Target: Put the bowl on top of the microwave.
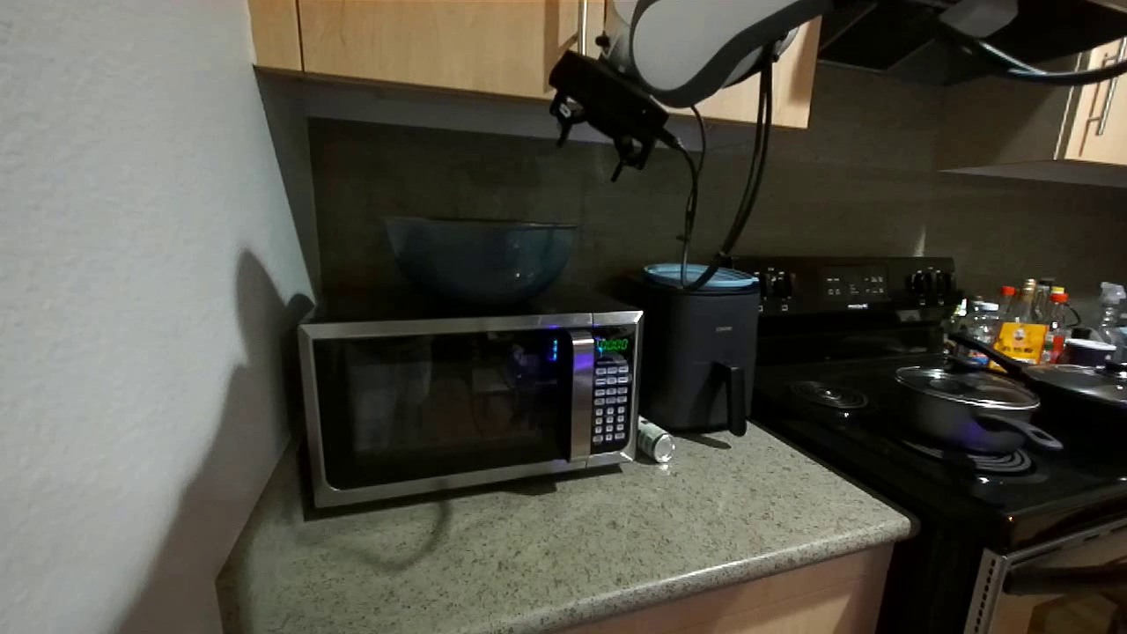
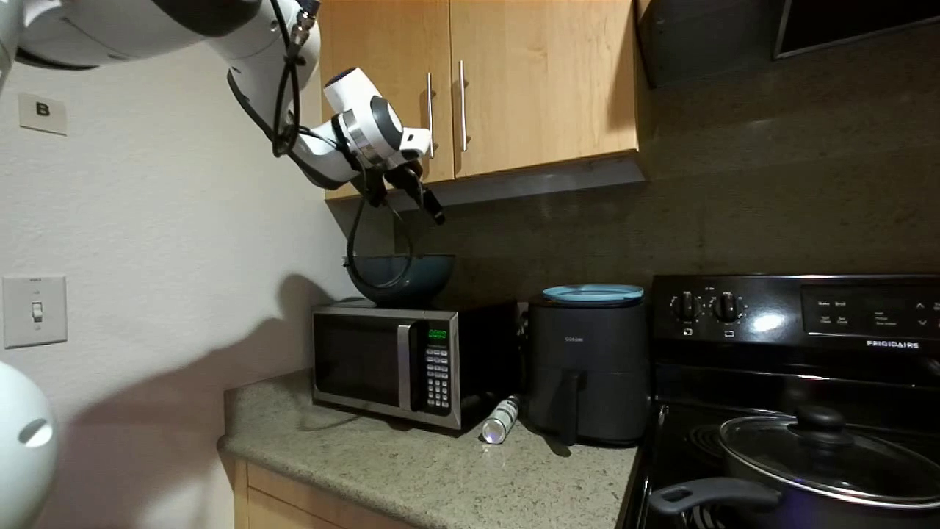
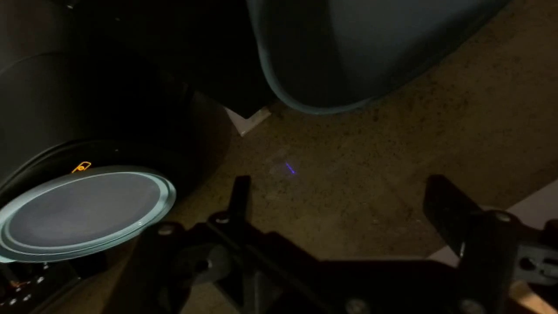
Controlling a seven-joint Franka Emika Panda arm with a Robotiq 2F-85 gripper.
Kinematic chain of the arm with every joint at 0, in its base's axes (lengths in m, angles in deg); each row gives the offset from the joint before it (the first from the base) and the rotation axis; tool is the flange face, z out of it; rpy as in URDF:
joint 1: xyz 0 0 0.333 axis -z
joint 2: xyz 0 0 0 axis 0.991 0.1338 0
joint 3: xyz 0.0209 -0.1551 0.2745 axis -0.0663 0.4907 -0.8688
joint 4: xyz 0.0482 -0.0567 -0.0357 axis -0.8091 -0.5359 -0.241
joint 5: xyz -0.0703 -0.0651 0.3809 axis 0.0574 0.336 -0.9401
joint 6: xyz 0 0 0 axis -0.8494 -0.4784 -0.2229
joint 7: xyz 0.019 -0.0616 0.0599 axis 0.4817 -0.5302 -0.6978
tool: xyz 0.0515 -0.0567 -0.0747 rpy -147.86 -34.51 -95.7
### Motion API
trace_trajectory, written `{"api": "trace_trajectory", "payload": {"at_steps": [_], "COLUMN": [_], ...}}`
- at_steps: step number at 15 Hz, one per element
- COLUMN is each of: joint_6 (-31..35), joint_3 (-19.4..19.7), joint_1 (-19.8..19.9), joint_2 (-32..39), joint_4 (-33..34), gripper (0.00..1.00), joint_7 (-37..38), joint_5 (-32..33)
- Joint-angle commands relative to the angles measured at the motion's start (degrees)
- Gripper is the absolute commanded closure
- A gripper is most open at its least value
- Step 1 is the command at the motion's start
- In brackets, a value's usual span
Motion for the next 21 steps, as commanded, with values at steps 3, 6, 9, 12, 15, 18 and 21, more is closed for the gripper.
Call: {"api": "trace_trajectory", "payload": {"at_steps": [3,6,9,12,15,18,21], "joint_6": [-15.98,-24.76,-31.18,-34.32,-33.64,-33.65,-33.62], "joint_3": [-0.19,-7.34,-12.99,-17.27,-19.20,-20.28,-20.54], "joint_1": [-1.02,5.48,10.86,16.20,19.59,21.11,21.00], "joint_2": [-13.60,-21.74,-30.79,-40.31,-39.58,-41.86,-40.19], "joint_4": [-12.01,-17.56,-24.37,-31.38,-29.23,-30.48,-30.02], "gripper": [0.00,0.00,0.00,0.00,0.00,0.00,0.00], "joint_7": [1.66,3.83,5.09,8.33,7.43,7.51,7.63], "joint_5": [1.28,5.26,7.94,7.45,4.89,4.79,4.97]}}
